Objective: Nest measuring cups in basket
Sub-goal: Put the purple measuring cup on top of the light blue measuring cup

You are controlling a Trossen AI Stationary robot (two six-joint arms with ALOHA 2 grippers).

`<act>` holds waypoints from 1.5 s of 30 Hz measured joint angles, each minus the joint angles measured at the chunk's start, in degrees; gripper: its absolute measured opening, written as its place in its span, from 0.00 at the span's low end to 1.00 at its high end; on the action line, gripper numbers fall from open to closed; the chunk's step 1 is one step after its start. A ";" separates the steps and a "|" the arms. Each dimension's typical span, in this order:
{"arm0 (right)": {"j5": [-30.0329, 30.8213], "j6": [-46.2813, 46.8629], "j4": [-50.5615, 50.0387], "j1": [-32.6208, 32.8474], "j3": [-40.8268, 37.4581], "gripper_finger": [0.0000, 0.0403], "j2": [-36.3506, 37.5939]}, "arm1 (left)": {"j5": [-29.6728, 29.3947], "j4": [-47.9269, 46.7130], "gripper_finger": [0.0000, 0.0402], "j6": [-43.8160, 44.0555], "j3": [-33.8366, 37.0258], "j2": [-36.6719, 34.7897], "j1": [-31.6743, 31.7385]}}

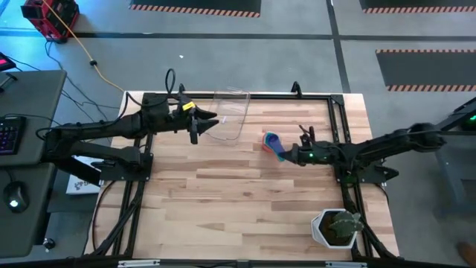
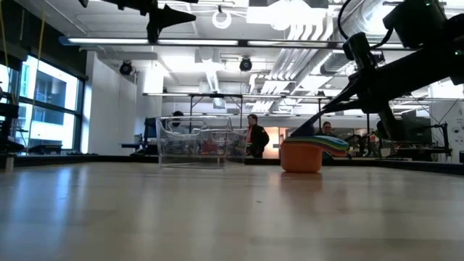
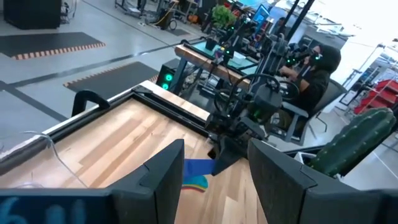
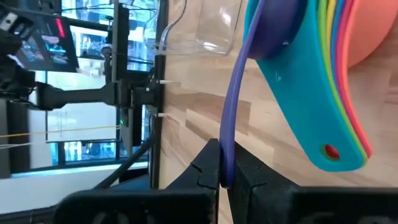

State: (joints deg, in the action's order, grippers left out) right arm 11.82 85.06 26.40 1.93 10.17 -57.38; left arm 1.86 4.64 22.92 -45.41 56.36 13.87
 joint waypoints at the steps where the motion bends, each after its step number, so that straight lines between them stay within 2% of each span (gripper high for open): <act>1: 0.53 -0.02 0.27 0.00 0.05 0.00 -0.37 | -0.04 -0.02 0.42 0.00 0.00 0.00 0.00; 5: 2.71 0.46 1.07 -0.02 0.05 0.00 -0.74 | -0.04 -0.03 0.42 0.00 0.00 0.00 -0.02; 8: 2.71 1.61 1.07 -0.02 0.05 0.04 -0.69 | -0.04 -0.04 0.42 -0.02 0.00 0.00 -0.02; 13: 1.14 2.14 0.79 -0.05 0.05 0.23 -0.71 | -0.02 -0.07 0.42 -0.07 0.00 0.00 -0.02; 17: -2.63 1.91 0.68 -0.07 0.05 0.37 -0.62 | -0.02 -0.09 0.42 -0.09 0.00 0.00 -0.02; 20: -5.77 1.20 -1.18 -0.07 0.05 0.44 0.33 | -0.02 -0.11 0.42 -0.11 0.00 0.00 -0.02; 23: -6.34 0.96 -4.88 -0.07 0.05 0.47 2.29 | -0.02 -0.16 0.42 -0.10 0.00 0.00 -0.02; 30: -7.91 1.94 -12.02 -2.43 0.05 0.48 8.19 | 0.01 -0.23 0.42 0.73 0.00 0.00 -0.02; 38: -24.08 2.14 -15.02 -3.85 0.05 0.46 14.86 | 0.01 -0.37 0.42 0.87 0.00 0.00 -0.02; 40: -23.97 2.53 -15.17 -3.82 0.03 0.42 15.94 | 0.01 -0.37 0.42 0.87 0.00 0.00 -0.02; 42: -20.58 2.57 -12.88 -3.83 0.03 0.35 16.34 | 0.01 -0.44 0.42 0.90 0.00 0.00 -0.03; 45: -15.80 0.91 -8.07 -3.84 0.58 0.19 16.09 | 0.01 -0.44 0.42 0.92 0.00 0.00 -0.04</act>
State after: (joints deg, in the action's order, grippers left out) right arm -3.98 85.96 18.32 -1.91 10.75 -41.29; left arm 1.87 4.21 23.83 -45.41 56.36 13.82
